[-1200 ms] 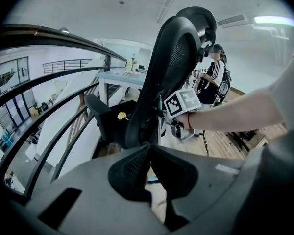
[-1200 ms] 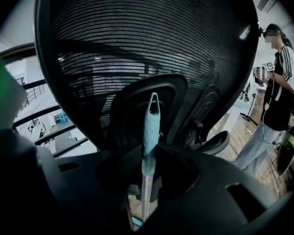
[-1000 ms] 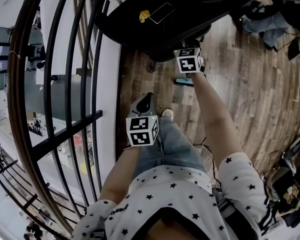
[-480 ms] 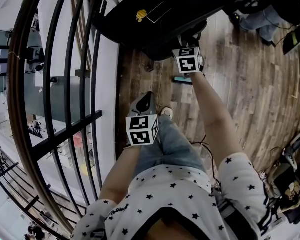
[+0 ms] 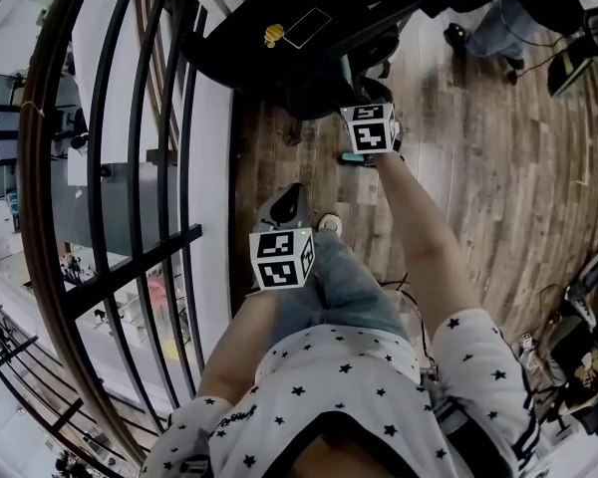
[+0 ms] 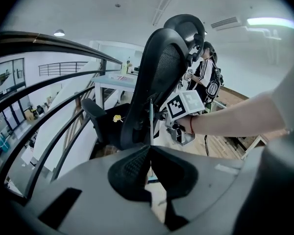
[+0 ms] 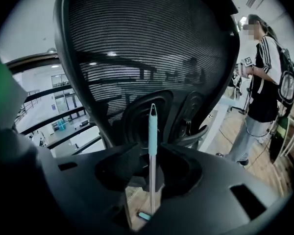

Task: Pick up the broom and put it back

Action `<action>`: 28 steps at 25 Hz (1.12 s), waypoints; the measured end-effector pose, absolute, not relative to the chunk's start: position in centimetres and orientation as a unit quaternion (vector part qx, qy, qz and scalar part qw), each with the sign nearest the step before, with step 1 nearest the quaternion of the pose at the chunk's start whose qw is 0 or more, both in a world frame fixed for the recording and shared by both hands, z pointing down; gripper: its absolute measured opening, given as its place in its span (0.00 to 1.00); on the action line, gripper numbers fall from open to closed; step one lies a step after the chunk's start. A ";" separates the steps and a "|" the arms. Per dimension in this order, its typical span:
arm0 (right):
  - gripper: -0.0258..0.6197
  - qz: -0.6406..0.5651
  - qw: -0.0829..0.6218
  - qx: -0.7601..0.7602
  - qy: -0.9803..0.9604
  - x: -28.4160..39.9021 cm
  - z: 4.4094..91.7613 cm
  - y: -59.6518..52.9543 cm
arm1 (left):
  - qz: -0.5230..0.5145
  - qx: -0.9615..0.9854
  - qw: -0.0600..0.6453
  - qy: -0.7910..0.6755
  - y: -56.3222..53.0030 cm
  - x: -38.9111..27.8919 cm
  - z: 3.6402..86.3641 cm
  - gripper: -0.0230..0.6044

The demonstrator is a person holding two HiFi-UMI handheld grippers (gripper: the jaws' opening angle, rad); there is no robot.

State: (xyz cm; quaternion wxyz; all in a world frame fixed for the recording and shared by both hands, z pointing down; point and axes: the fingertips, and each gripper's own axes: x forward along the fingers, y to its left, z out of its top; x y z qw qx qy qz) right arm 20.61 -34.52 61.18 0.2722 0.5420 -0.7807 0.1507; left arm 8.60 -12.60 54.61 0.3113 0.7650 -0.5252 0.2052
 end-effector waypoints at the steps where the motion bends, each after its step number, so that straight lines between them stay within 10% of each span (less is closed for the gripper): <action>1: 0.23 0.151 0.271 0.544 -0.780 20.7 60.9 -34.1 | 0.204 0.766 0.310 -0.524 -12.4 8.6 54.4 0.05; 28: 0.03 0.128 0.228 0.580 -0.771 18.3 51.5 -17.7 | 0.169 0.788 0.286 -0.518 -3.4 2.8 49.8 0.05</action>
